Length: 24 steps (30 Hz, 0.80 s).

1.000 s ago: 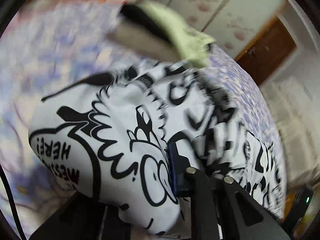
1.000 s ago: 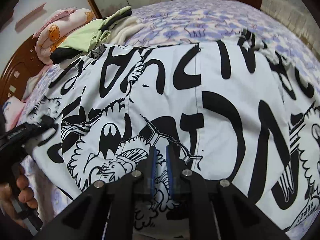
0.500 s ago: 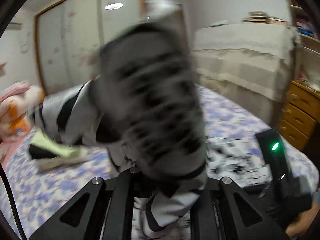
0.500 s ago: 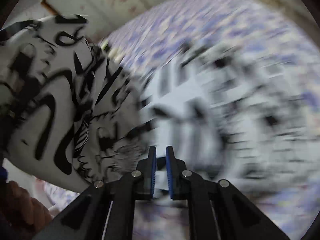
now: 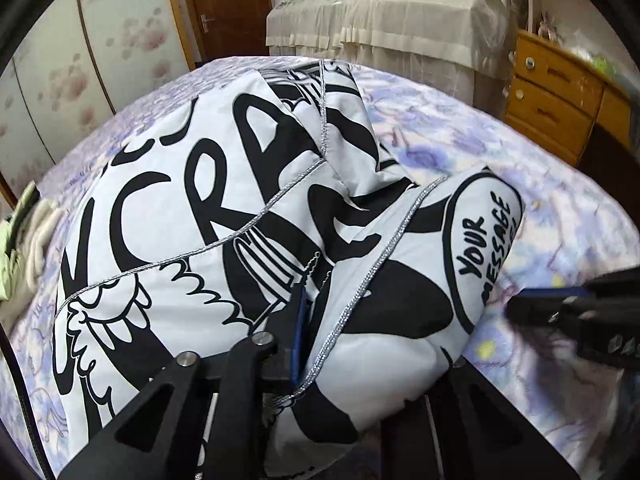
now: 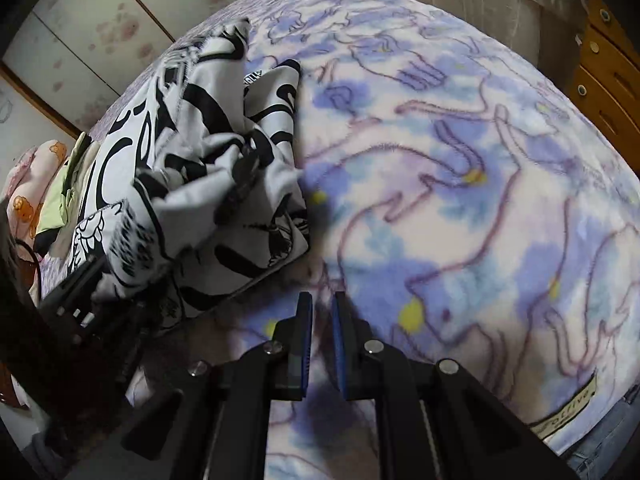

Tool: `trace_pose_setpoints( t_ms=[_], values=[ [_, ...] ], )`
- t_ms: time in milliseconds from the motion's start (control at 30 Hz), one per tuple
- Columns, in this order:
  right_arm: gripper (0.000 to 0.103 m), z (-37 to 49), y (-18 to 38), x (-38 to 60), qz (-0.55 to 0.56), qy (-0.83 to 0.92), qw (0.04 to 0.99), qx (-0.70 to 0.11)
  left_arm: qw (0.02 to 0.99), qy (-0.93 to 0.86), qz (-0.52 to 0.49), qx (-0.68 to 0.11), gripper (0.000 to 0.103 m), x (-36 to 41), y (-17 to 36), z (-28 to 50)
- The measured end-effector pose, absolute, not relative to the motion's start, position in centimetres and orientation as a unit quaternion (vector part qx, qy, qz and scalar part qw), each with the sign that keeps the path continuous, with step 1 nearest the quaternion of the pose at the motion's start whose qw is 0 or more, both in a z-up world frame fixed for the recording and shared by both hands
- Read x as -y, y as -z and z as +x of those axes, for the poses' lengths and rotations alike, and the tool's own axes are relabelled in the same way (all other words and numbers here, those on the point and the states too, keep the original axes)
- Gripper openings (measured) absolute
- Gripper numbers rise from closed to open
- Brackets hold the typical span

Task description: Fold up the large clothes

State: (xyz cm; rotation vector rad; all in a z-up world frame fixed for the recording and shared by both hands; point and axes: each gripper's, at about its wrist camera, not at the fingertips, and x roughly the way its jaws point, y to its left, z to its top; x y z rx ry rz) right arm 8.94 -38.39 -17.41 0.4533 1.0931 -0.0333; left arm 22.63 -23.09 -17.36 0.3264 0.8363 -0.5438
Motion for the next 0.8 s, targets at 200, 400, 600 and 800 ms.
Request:
trace_pose_setpoints(
  t_ms=[200, 400, 600, 800],
  values=[
    [0.016, 9.3, 15.4, 38.4, 0.218, 0.013, 0.842, -0.493, 0.839, 0.283, 0.147, -0.440, 0.055, 20.6, 15.1, 22.4],
    [0.031, 8.7, 10.5, 39.9, 0.221, -0.001, 0.872, -0.437, 0.829, 0.321, 0.068, -0.453, 0.077, 17.2, 11.4, 17.7],
    [0.048, 11.5, 8.5, 39.1, 0.234, -0.061, 0.860, -0.450, 0.863, 0.247, -0.025, -0.441, 0.077, 9.8, 9.4, 18.4],
    [0.050, 15.7, 13.1, 36.4, 0.210, -0.091, 0.812, -0.537, 0.862, 0.157, -0.041, -0.480, 0.077, 4.4, 12.1, 21.6]
  ],
)
